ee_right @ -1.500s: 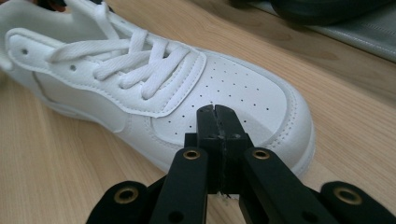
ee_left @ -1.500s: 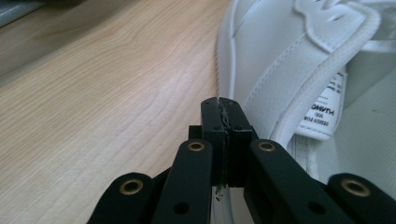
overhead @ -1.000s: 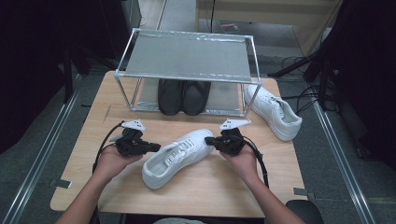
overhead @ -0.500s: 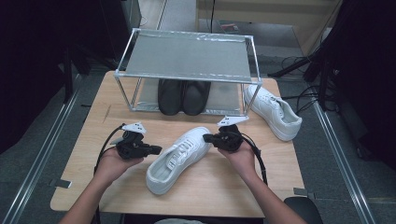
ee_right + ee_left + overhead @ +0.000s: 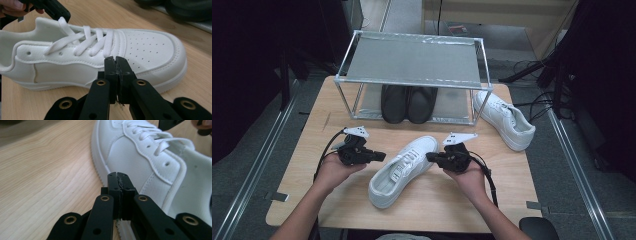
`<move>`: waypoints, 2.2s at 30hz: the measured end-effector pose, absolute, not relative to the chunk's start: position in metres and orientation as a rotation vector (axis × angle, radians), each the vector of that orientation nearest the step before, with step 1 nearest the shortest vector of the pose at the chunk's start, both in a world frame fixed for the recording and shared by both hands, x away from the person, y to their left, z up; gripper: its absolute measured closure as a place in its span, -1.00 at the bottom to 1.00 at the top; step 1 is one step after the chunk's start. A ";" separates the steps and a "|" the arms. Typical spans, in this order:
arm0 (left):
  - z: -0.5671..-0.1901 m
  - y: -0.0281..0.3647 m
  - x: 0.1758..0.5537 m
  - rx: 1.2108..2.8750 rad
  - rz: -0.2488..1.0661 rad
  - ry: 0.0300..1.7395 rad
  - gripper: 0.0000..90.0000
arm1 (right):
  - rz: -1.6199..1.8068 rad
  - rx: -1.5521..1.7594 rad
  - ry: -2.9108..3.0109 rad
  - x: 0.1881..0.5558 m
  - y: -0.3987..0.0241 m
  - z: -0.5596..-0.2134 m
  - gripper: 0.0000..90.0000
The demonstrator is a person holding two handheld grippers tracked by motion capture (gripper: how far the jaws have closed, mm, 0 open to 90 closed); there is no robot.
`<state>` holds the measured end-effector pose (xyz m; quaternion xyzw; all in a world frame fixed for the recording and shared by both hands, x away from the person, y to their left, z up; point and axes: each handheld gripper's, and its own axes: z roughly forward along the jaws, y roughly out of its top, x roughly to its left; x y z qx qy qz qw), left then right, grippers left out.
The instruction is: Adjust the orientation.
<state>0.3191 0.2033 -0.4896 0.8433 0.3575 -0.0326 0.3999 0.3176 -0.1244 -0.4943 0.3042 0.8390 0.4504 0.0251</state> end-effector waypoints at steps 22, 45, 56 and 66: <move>-0.500 0.180 0.332 2.254 -0.089 0.836 1.00 | 1.376 0.892 2.675 0.297 -0.106 -0.510 1.00; -0.503 0.176 0.318 2.230 -0.044 0.861 1.00 | 1.370 0.901 2.653 0.315 -0.106 -0.511 1.00; -0.505 0.175 0.305 2.210 -0.024 0.890 1.00 | 1.359 0.920 2.644 0.329 -0.103 -0.510 1.00; -0.505 0.171 0.298 2.187 -0.011 0.919 1.00 | 1.351 0.916 2.635 0.338 -0.098 -0.510 1.00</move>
